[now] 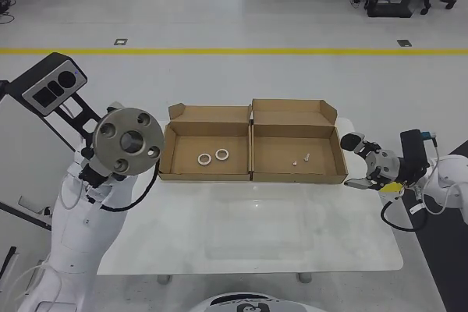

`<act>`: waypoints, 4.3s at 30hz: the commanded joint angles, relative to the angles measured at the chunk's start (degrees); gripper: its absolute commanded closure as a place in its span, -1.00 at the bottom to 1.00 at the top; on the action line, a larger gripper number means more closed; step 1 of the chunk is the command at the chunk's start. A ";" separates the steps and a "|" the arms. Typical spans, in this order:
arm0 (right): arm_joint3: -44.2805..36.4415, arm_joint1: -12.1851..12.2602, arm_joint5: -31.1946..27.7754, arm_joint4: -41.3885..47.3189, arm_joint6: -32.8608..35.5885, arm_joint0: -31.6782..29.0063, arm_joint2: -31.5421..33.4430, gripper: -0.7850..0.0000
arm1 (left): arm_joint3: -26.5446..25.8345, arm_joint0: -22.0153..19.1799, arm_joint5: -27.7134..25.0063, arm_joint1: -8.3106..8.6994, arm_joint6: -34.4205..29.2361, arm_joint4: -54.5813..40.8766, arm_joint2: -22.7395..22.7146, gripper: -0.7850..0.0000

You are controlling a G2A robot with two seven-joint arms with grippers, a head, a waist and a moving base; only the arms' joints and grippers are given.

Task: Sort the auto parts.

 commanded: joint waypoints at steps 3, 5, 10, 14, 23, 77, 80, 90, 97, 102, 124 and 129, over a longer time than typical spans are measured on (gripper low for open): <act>0.00 0.00 0.00 -0.01 -0.06 0.00 0.00 -1.00 | -0.38 -0.87 3.68 -0.21 1.19 5.23 0.74 1.00; 0.00 0.00 0.00 -0.01 -0.06 0.00 0.00 -1.00 | -0.13 -1.66 4.87 -0.31 0.49 7.42 1.86 1.00; 0.00 0.00 0.00 -0.01 -0.06 0.00 0.00 -1.00 | 1.59 -2.31 6.02 -0.55 -0.16 10.83 4.27 1.00; 0.00 0.00 0.00 -0.01 -0.06 0.00 0.00 -1.00 | 3.58 -2.46 6.36 -0.79 1.53 13.92 4.85 1.00; 0.00 0.00 0.00 -0.01 -0.06 0.00 0.00 -1.00 | 11.67 -10.56 6.63 -1.57 3.10 22.43 6.35 1.00; 0.00 0.00 0.00 -0.01 -0.06 0.00 0.00 -1.00 | 50.93 -36.10 4.87 1.20 -6.77 82.02 26.31 1.00; 0.00 0.00 0.00 -0.01 -0.06 0.00 0.00 -1.00 | 53.01 -37.68 4.29 1.17 -6.20 83.45 29.28 1.00; 0.00 0.00 0.00 -0.01 -0.06 0.00 0.00 -1.00 | 61.32 -42.22 2.27 -0.49 -4.17 86.82 39.14 1.00; 0.00 0.00 0.00 -0.01 -0.06 0.00 0.00 -1.00 | 67.10 -43.35 0.85 -1.93 -2.43 89.32 43.01 1.00; 0.00 0.00 0.00 -0.01 -0.06 0.00 0.00 -1.00 | 71.01 -43.44 0.77 -2.99 -0.89 91.11 44.69 1.00; 0.00 0.00 0.00 -0.01 -0.06 0.00 0.00 -1.00 | 79.27 -46.48 -1.02 -7.19 -0.80 92.34 48.83 1.00; 0.00 0.00 0.00 -0.01 -0.06 0.00 0.00 -1.00 | 79.27 -46.48 -1.02 -7.19 -0.80 92.34 48.83 1.00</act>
